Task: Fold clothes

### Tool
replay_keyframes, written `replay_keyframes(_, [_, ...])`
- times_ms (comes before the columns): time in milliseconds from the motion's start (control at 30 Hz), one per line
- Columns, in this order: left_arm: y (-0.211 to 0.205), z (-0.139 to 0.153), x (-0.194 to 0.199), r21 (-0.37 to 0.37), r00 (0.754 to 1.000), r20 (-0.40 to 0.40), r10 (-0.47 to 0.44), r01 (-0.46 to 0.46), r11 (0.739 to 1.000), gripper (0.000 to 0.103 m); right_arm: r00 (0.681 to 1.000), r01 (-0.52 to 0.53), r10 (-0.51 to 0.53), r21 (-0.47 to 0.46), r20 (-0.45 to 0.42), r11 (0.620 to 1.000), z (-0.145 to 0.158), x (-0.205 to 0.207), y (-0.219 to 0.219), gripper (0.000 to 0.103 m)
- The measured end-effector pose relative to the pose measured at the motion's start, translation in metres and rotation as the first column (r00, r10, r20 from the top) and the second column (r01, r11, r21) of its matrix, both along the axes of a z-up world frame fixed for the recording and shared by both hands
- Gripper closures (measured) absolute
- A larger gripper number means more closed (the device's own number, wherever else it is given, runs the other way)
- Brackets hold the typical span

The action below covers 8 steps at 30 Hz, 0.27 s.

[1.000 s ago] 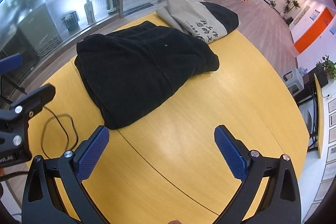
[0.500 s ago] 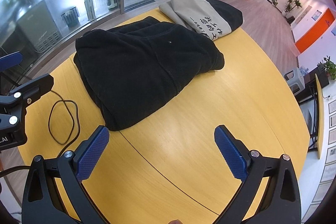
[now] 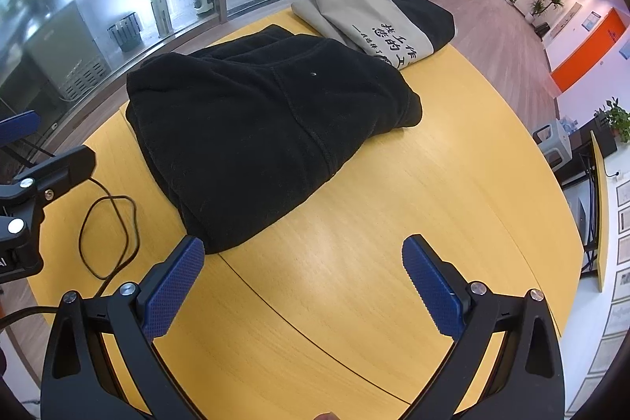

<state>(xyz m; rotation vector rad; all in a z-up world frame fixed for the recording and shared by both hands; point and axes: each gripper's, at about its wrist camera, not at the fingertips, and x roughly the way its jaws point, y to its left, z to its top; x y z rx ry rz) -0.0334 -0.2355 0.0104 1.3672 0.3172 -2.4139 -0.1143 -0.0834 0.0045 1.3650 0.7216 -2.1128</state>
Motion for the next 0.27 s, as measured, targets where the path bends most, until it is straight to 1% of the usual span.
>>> replay_keyframes(133, [-0.0007,0.0012,0.0020,-0.075,1.000,-0.002,0.026,-0.026,0.997,0.000,1.000,-0.001,0.001,-0.001,0.005,1.000,-0.0022,-0.0037,-0.0028,0.001])
replay_keyframes(200, [-0.0027,0.0000,-0.0005,-0.097,0.999,0.015,0.032,-0.031,0.995,0.000,1.000,-0.002,0.002,-0.001,0.006,1.000,-0.0036,-0.0053,-0.0054,0.001])
replay_keyframes(267, [-0.0054,-0.0014,-0.0023,-0.098,0.999,0.024,0.031,-0.028,0.995,0.000,1.000,-0.002,0.002,-0.002,0.006,1.000,-0.0038,-0.0066,-0.0081,0.001])
